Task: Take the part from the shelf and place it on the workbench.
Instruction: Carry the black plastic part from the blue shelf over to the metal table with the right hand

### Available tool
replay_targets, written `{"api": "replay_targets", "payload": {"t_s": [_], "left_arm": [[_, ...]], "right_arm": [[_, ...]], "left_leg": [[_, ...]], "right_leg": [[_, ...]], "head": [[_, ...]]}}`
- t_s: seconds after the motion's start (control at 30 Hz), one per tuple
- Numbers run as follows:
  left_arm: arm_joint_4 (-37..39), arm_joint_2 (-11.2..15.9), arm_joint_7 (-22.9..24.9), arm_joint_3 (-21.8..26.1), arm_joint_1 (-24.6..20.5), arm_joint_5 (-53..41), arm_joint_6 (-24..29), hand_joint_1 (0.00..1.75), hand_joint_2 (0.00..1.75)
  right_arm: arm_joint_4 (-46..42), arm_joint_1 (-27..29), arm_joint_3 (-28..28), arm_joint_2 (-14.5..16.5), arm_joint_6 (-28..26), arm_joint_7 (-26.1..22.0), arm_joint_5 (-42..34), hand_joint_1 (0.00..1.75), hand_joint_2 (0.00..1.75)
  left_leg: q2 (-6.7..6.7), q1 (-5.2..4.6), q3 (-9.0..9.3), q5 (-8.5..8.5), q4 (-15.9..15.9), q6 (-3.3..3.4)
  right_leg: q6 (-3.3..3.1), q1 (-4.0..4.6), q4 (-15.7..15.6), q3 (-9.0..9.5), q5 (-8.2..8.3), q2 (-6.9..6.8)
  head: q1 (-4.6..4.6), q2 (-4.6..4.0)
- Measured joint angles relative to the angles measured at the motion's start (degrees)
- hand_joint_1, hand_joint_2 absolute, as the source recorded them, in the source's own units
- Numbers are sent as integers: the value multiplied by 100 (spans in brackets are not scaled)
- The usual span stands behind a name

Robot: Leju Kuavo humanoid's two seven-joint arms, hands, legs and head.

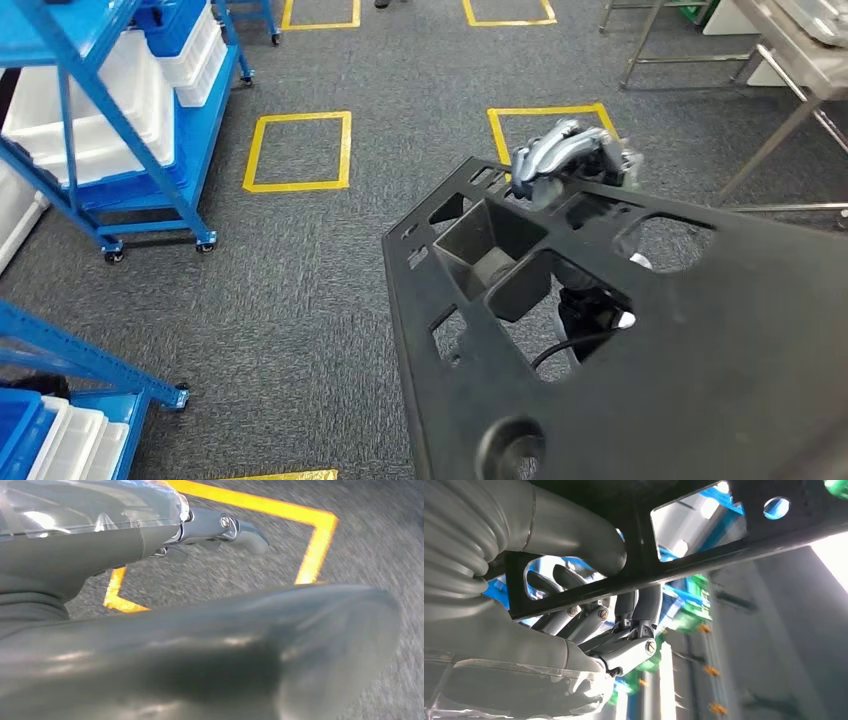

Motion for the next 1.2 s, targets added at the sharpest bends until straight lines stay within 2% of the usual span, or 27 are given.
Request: {"api": "replay_targets", "payload": {"t_s": [0.07,0.1,0.13,0.17,0.2,0.23,0.27,0.3,0.37,0.43,0.47,0.5,0.57,0.6,0.67,0.77,0.83,0.87,0.93,0.97,1.0,1.03,1.07,1.1,1.13,1.17,1.2], "left_arm": [[0,22,-34,-13,15,-31,-5,0,0],[0,38,-50,-20,28,-39,1,0,0],[0,55,-66,-27,38,-44,11,0,0],[0,70,-78,-36,43,-47,25,0,0],[0,82,-89,-45,44,-48,44,0,0],[0,91,-100,-52,42,-49,65,0,0],[0,102,-114,-58,41,-54,89,0,0],[0,109,-135,-63,42,-62,119,0,0],[0,123,-182,-73,43,-78,174,0,0],[0,134,-232,-87,25,-89,207,0,0],[0,140,-253,-93,12,-93,214,0,0],[0,145,-274,-98,6,-98,215,0,0],[0,161,-299,-101,18,-102,215,0,0],[0,173,-306,-101,30,-102,215,0,0],[0,191,-310,-101,42,-103,215,0,0],[0,197,-310,-101,43,-104,215,0,0],[0,198,-311,-101,42,-105,215,0,0],[0,202,-316,-106,34,-117,209,0,0],[0,222,-347,-134,9,-155,166,0,0],[0,239,-364,-156,-10,-179,138,0,0],[0,257,-377,-176,-19,-193,113,0,0],[0,273,-379,-190,-20,-203,99,0,0],[0,295,-380,-201,-13,-211,90,0,0],[0,314,-380,-207,2,-218,85,0,0],[0,330,-379,-210,17,-225,87,0,0],[0,343,-378,-215,27,-235,93,0,0],[0,350,-378,-222,33,-244,100,0,0]], "right_arm": [[-49,14,-21,8,-3,-32,-22,175,175],[-58,36,-28,11,-5,-42,-29,175,175],[-65,62,-37,12,-6,-50,-31,175,175],[-72,84,-45,12,-6,-59,-32,175,175],[-84,98,-54,12,-5,-71,-32,175,175],[-93,104,-61,14,-5,-86,-33,175,175],[-100,105,-69,19,-1,-102,-35,175,175],[-105,105,-80,28,8,-117,-38,175,175],[-105,106,-99,45,32,-140,-43,175,175],[-108,109,-139,51,43,-155,-46,175,175],[-113,106,-168,51,41,-161,-50,175,175],[-117,97,-197,51,35,-167,-55,175,175],[-125,88,-233,52,12,-175,-63,175,175],[-123,97,-243,52,-2,-177,-64,175,175],[-121,127,-259,52,-21,-176,-65,175,175],[-121,140,-268,51,-28,-176,-65,175,175],[-121,142,-269,51,-30,-176,-65,175,175],[-126,143,-284,51,-34,-182,-62,175,175],[-177,156,-345,55,-54,-209,-48,175,175],[-214,160,-378,58,-65,-223,-41,175,175],[-249,159,-399,65,-74,-231,-37,175,175],[-267,160,-406,76,-79,-231,-37,175,175],[-279,165,-408,91,-82,-231,-37,175,175],[-284,177,-409,105,-81,-229,-37,175,175],[-284,199,-409,115,-78,-230,-37,175,175],[-284,219,-409,120,-72,-230,-37,175,175],[-284,237,-410,122,-65,-231,-37,175,175]], "left_leg": [[-252,9,-344,-354,728,-20],[-305,9,-549,-491,1123,-28],[-328,8,-701,-528,1376,-34],[-338,9,-760,-448,1413,-35],[-355,12,-713,-261,1224,-31],[-409,21,-580,-14,859,-25],[-533,32,-424,176,468,-16],[-647,46,-290,297,143,-2],[-776,47,-177,329,-128,39],[-670,43,-161,352,-170,113],[-609,47,-150,372,-195,160],[-542,51,-139,392,-224,202],[-403,30,-129,402,-250,252],[-326,14,-131,399,-249,263],[-202,-5,-134,392,-246,271],[-159,-9,-135,390,-245,271],[-152,-10,-134,389,-245,271],[-85,-20,-118,376,-245,255],[156,-38,-63,330,-255,159],[198,-38,-40,279,-234,99],[124,-26,-65,187,-133,55],[-27,-17,-151,42,92,37],[-194,-5,-295,-142,435,25],[-287,-2,-482,-328,844,17],[-325,-3,-657,-452,1201,8],[-336,-2,-765,-473,1395,3],[-342,-1,-772,-379,1366,3]], "right_leg": [[-43,-8,-12,16,3,116],[-52,-4,-10,17,2,188],[-54,-1,-5,20,1,266],[-52,-1,2,24,-2,346],[-45,-5,13,29,-7,426],[-31,-10,30,34,-17,502],[-10,-8,55,30,-30,577],[16,-9,86,14,-40,647],[83,-19,112,-37,-32,771],[158,-38,102,-71,-8,857],[188,-32,152,-98,-44,784],[210,-22,307,-169,-142,645],[238,-18,955,-470,-491,294],[250,-29,1346,-658,-658,201],[262,-46,1821,-888,-805,132],[264,-51,1883,-919,-794,121],[264,-52,1869,-911,-781,119],[230,-22,1416,-662,-623,-15],[114,41,483,-174,-269,-142],[43,63,11,73,-92,-183],[-1,52,-20,78,-60,-78],[-32,32,-46,94,-43,-16],[-51,27,-55,99,-36,47],[-64,27,-54,99,-34,118],[-69,29,-52,99,-34,198],[-71,30,-47,100,-35,280],[-68,29,-38,103,-36,363]], "head": [[0,0],[0,0],[0,0],[0,0],[0,0],[0,0],[0,1],[0,1],[0,1],[0,1],[1,1],[2,1],[2,1],[2,1],[2,-1],[2,-2],[2,-1],[1,-1],[1,0],[1,0],[1,1],[1,1],[1,1],[1,1],[1,0],[0,0],[0,0]]}}
